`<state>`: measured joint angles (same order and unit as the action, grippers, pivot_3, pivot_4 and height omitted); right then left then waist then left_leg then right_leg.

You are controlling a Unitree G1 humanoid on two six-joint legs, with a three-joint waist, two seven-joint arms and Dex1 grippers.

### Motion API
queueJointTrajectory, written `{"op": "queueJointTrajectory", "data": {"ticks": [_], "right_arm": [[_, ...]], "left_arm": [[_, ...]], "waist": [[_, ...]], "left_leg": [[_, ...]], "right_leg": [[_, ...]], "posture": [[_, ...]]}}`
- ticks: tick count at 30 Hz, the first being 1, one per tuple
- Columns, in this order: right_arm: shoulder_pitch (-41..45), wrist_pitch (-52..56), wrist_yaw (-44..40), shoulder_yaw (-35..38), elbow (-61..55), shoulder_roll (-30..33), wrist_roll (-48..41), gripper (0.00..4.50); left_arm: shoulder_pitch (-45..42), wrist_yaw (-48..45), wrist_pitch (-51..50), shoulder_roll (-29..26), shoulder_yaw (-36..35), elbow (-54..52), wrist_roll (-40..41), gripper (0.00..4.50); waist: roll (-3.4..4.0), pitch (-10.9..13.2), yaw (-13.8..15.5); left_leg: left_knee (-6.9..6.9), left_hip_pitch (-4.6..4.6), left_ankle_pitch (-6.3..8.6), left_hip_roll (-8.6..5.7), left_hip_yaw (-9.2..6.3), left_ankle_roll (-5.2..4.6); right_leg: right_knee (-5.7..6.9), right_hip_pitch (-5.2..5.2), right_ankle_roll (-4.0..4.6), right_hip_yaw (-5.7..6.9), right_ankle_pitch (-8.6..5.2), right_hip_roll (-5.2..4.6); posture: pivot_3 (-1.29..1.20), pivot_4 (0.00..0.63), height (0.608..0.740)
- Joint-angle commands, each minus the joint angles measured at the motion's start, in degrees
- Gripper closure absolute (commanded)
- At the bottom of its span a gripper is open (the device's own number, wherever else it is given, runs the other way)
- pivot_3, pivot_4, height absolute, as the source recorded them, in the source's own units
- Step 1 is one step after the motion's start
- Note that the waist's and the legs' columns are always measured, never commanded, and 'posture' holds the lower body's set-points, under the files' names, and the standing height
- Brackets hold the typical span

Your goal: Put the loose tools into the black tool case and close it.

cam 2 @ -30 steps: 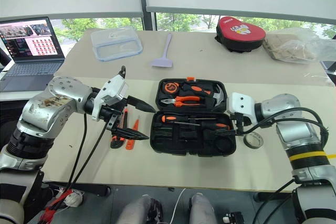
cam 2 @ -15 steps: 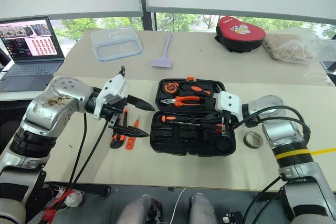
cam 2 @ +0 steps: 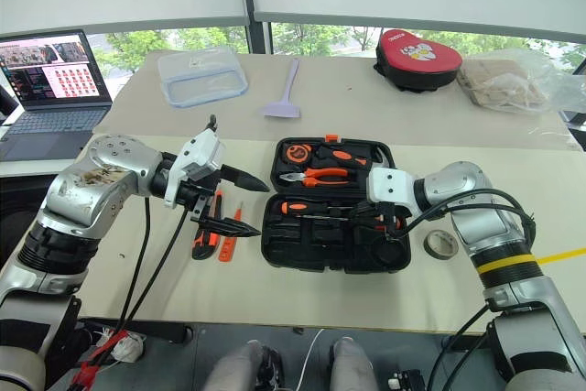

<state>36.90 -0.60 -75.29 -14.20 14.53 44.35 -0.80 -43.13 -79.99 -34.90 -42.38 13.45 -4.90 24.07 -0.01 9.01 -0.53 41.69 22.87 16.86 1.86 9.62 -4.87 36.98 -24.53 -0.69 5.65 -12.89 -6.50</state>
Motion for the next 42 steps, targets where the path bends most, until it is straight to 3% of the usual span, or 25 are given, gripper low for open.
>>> {"op": "queueJointTrajectory", "data": {"ticks": [1,6,7,10,14,16,19,24,26,30,35,42], "right_arm": [[1.2,4.8,-0.7,2.7,-2.4,-0.4,-3.8,4.47],[1.3,20.7,-1.4,10.3,-12.8,1.0,-16.7,4.47],[0.7,23.1,-1.5,11.2,-14.8,1.5,-18.4,3.91],[-4.4,32.4,-1.8,17.9,-25.8,4.7,-29.0,3.04],[-9.5,37.7,0.6,22.3,-33.4,6.8,-35.0,1.66],[-11.7,39.1,1.9,23.6,-36.1,7.3,-36.6,1.03],[-13.5,40.1,3.9,24.3,-38.8,7.4,-38.3,0.08],[-13.2,40.0,6.9,23.2,-40.4,6.6,-38.7,0.08],[-13.3,39.9,7.9,22.7,-40.9,6.3,-39.0,0.08],[-14.9,38.8,9.5,21.7,-42.2,5.5,-38.6,0.08],[-16.6,37.9,11.7,20.9,-43.5,4.1,-38.1,0.08],[-19.0,36.5,14.7,20.7,-44.7,2.8,-37.4,0.08]], "left_arm": [[0.7,3.4,-0.5,-1.4,-2.5,-1.7,-1.0,0.0],[6.6,11.6,-11.5,-6.0,-9.7,-6.8,1.2,0.0],[7.9,12.8,-13.1,-6.7,-11.3,-7.8,1.8,0.0],[22.0,16.5,-18.6,-13.1,-24.4,-11.1,1.6,0.0],[34.1,18.5,-21.2,-18.0,-35.0,-13.7,1.3,0.0],[36.0,19.8,-23.8,-19.1,-37.7,-14.9,2.4,0.0],[29.9,22.5,-30.5,-18.3,-35.9,-15.8,6.6,0.0],[12.9,29.0,-42.1,-13.4,-25.4,-14.7,9.9,0.0],[5.3,30.8,-48.2,-10.3,-20.4,-13.7,11.0,0.0],[-5.7,36.8,-57.0,-3.3,-12.4,-8.3,12.3,0.0],[-9.9,44.6,-57.6,-1.5,-3.5,-3.6,17.0,0.0],[-13.2,53.0,-57.6,-0.9,2.8,3.6,28.1,0.0]], "waist": [[0.0,0.0,-0.2],[-0.02,0.1,-0.3],[-0.02,0.1,-0.3],[-0.03,0.1,-0.3],[-0.24,0.2,-0.2],[-0.28,0.2,0.4],[-0.34,0.2,1.5],[-0.5,0.2,1.9],[-0.53,0.2,1.7],[-0.62,0.2,1.2],[-0.65,0.2,0.5],[-0.71,0.3,0.8]], "left_leg": [[0.0,0.0,0.0,0.0,0.0,0.0],[-0.01,0.17,0.0,0.02,0.0,0.0],[-0.01,0.28,0.0,0.03,0.01,0.0],[-0.04,0.39,-0.01,0.06,-0.01,0.01],[-0.21,0.35,0.01,0.06,-0.02,0.06],[-0.21,0.3,0.03,0.07,-0.06,0.09],[-0.3,0.33,0.31,-0.06,-0.1,0.54],[-0.23,0.35,0.26,-0.22,-0.09,0.47],[-0.16,0.35,0.0,-0.23,-0.05,0.01],[-0.08,0.38,-0.06,-0.15,-0.04,0.05],[-0.13,0.31,-0.08,-0.09,0.02,0.09],[-0.09,0.34,-0.1,-0.06,0.0,0.11]], "right_leg": [[0.0,0.0,0.0,-0.01,0.0,0.0],[0.08,-0.24,0.02,-0.06,0.01,-0.01],[0.11,-0.38,0.02,-0.09,0.01,-0.01],[0.12,-0.53,0.03,-0.1,0.02,-0.03],[0.02,-0.53,0.05,-0.05,0.0,-0.06],[0.01,-0.48,0.08,-0.03,0.0,-0.15],[-0.06,-0.52,0.09,0.05,0.01,-0.46],[0.06,-0.41,0.05,0.12,0.1,-0.47],[0.1,-0.4,0.04,0.11,0.11,-0.33],[0.09,-0.41,0.03,0.01,0.09,-0.04],[0.11,-0.47,0.03,-0.15,0.09,0.01],[0.12,-0.49,0.04,-0.17,0.09,-0.03]], "posture": [[0.0,0.15,0.731],[0.0,0.15,0.731],[0.0,0.15,0.731],[0.0,0.15,0.731],[0.0,0.15,0.731],[0.0,0.15,0.731],[0.0,0.15,0.731],[0.0,0.15,0.731],[0.0,0.15,0.731],[0.0,0.15,0.731],[0.0,0.15,0.731],[0.0,0.15,0.731]]}}
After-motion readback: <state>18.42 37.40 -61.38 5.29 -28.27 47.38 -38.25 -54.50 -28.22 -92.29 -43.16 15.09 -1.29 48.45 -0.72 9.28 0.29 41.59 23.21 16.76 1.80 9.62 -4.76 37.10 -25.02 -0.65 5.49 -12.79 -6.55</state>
